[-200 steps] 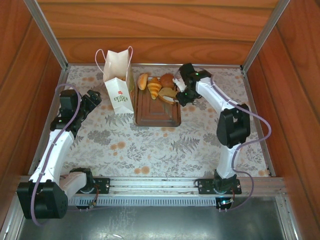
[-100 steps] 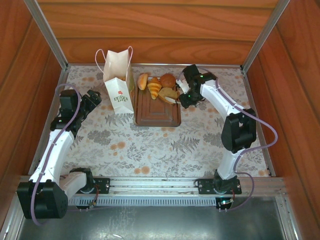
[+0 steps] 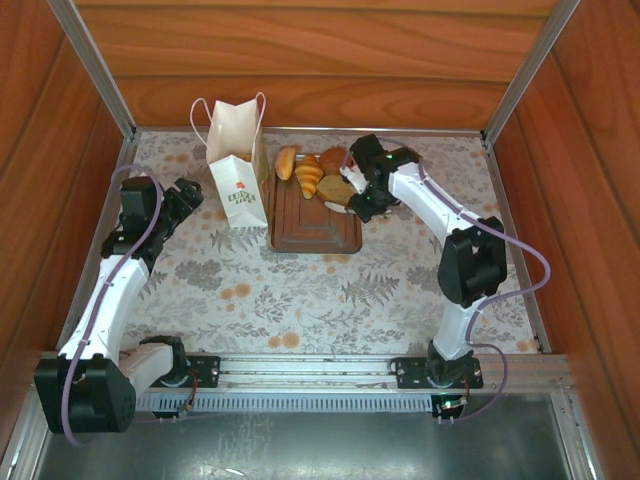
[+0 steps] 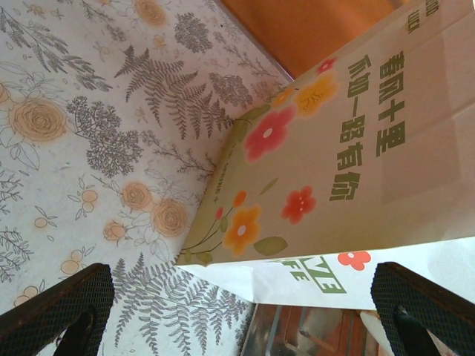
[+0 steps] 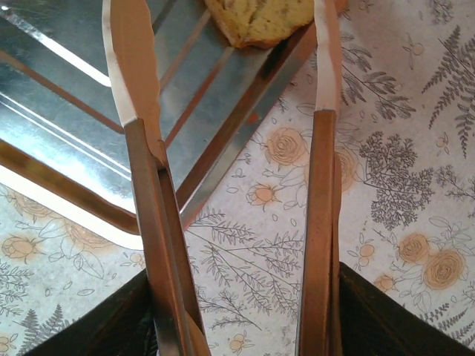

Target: Place the fake bread into the paper bag

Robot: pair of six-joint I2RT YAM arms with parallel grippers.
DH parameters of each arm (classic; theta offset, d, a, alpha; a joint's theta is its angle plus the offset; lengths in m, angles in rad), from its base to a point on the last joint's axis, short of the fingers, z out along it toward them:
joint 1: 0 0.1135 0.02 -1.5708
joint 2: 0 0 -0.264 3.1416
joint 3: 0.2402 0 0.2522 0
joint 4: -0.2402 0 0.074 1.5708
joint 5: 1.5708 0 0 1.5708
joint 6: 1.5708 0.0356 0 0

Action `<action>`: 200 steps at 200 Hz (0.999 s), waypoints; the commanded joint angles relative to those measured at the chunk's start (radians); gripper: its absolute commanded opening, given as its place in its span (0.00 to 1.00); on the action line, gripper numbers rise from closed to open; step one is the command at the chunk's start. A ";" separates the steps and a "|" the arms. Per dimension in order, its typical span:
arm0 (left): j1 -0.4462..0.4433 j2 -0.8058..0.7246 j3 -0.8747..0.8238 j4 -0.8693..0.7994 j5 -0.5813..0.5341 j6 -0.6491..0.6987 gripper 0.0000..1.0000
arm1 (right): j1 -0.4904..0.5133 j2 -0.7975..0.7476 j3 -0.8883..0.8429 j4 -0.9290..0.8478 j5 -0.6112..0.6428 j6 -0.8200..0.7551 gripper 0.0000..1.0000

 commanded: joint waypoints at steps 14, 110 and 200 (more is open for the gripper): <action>-0.007 0.006 0.029 0.008 -0.007 0.010 0.95 | 0.020 0.049 0.049 -0.030 0.039 -0.017 0.59; -0.007 0.005 0.018 0.008 -0.010 0.011 0.95 | 0.075 0.157 0.111 -0.135 0.356 -0.064 0.51; -0.007 -0.005 0.014 0.008 -0.015 0.010 0.95 | 0.135 0.167 0.105 -0.135 0.531 -0.125 0.41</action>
